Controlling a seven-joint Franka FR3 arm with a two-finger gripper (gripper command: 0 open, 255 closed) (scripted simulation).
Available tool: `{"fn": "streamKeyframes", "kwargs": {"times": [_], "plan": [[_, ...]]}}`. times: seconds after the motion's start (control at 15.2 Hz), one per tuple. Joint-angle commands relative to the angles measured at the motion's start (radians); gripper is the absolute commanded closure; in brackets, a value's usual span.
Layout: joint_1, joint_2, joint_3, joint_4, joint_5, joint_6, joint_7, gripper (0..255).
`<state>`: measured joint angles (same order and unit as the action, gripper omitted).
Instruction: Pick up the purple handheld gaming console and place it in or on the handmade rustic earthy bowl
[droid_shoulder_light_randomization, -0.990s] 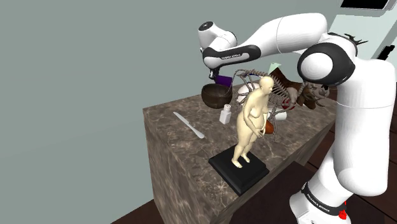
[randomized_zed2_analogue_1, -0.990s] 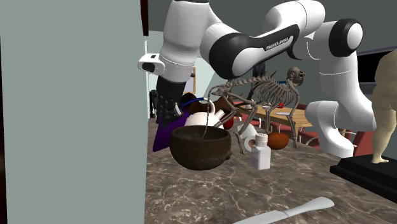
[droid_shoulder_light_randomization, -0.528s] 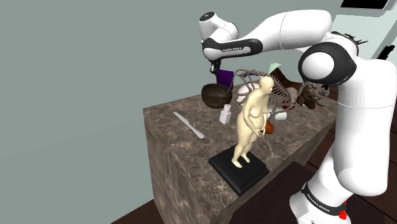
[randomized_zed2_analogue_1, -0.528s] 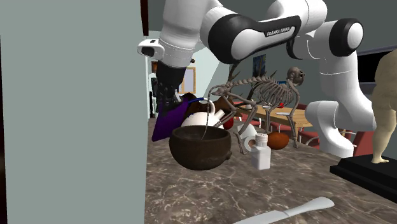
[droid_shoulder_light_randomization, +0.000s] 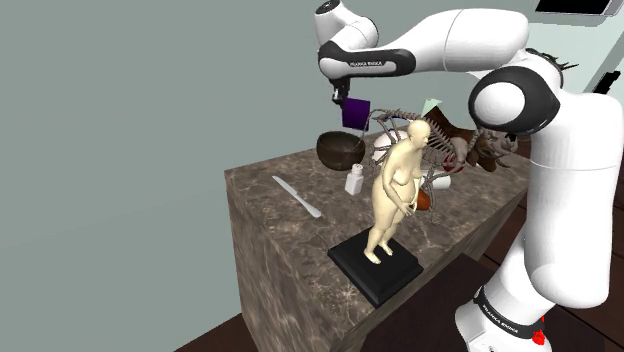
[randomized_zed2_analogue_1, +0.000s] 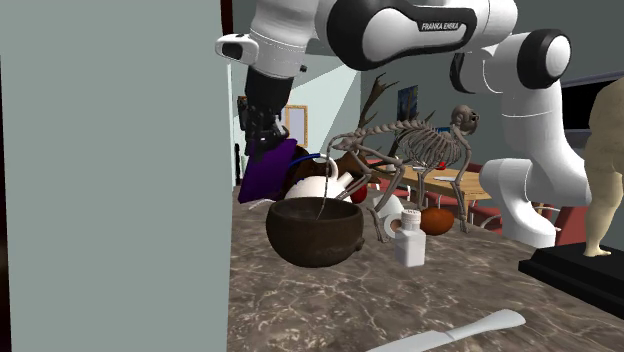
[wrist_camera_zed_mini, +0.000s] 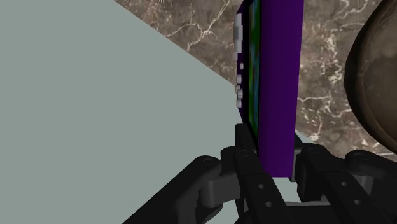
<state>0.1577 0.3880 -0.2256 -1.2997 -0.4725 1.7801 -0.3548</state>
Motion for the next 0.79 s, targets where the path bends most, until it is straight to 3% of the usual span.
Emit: {"fn": "streamKeyframes", "kwargs": {"times": [0.0,0.73], "plan": [[-0.001,0.009,0.0,0.038,0.005,-0.025,-0.014,255],[-0.01,0.068,-0.003,0.269,0.027,-0.178,-0.096,255]]}}
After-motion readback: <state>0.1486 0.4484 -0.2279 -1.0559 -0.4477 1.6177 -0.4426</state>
